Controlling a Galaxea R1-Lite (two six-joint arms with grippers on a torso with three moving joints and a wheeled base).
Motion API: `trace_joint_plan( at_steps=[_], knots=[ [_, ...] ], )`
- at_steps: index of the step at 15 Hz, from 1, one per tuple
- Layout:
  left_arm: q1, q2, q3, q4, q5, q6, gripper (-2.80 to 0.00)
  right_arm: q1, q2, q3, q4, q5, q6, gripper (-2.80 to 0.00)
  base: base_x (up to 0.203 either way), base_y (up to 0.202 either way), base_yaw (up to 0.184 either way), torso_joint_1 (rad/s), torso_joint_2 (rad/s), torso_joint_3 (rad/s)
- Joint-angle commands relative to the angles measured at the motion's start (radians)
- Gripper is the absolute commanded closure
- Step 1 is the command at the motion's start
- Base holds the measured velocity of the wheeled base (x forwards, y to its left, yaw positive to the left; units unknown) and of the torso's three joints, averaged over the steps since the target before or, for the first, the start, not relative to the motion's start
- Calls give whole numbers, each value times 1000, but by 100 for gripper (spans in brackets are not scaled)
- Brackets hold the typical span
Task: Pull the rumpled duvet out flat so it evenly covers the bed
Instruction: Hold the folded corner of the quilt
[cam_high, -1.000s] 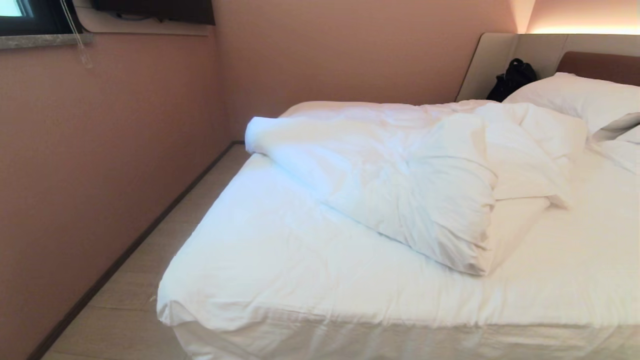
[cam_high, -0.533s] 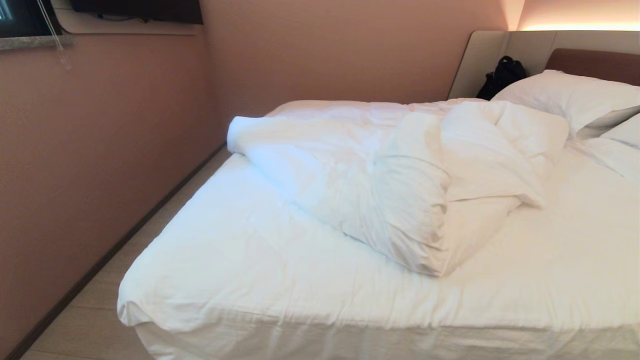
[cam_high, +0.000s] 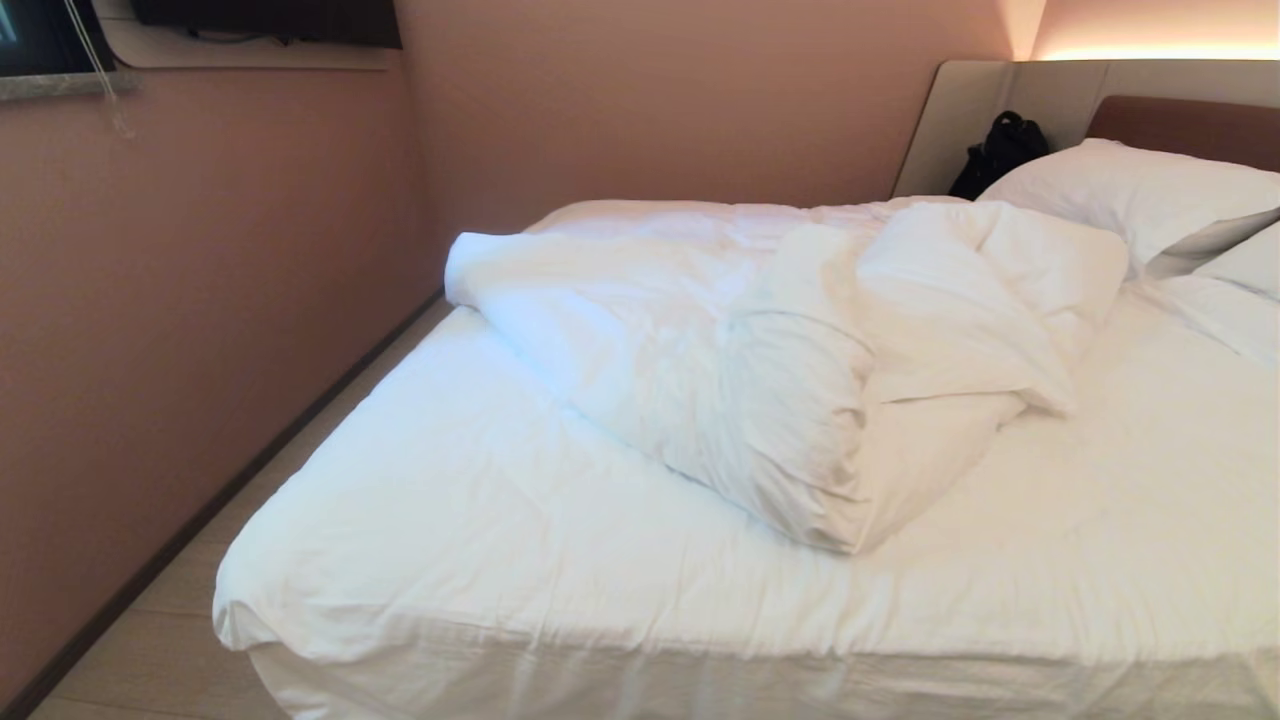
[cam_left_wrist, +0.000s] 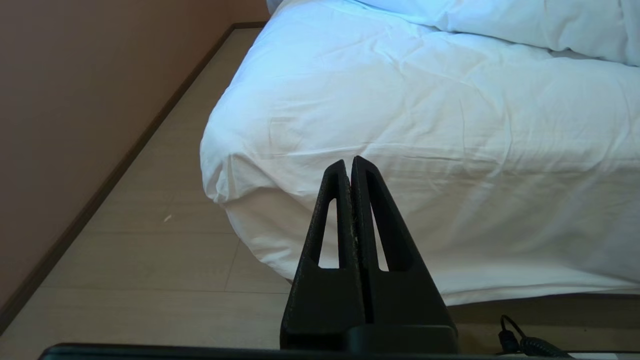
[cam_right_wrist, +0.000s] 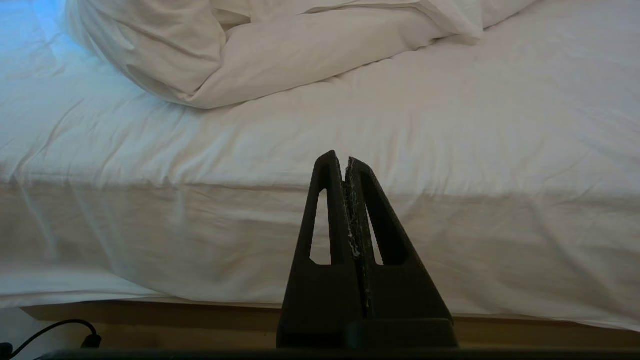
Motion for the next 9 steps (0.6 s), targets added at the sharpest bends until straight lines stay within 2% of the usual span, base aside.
trace_joint_plan(
  at_steps=[1, 9],
  knots=[
    [0, 0, 0, -2, 1, -2, 0, 0, 1, -1, 0, 0, -1, 0, 0, 0, 0, 0, 0, 0],
    [0, 0, 0, -6, 1, 3, 0, 0, 1, -1, 0, 0, -1, 0, 0, 0, 0, 0, 0, 0]
  ],
)
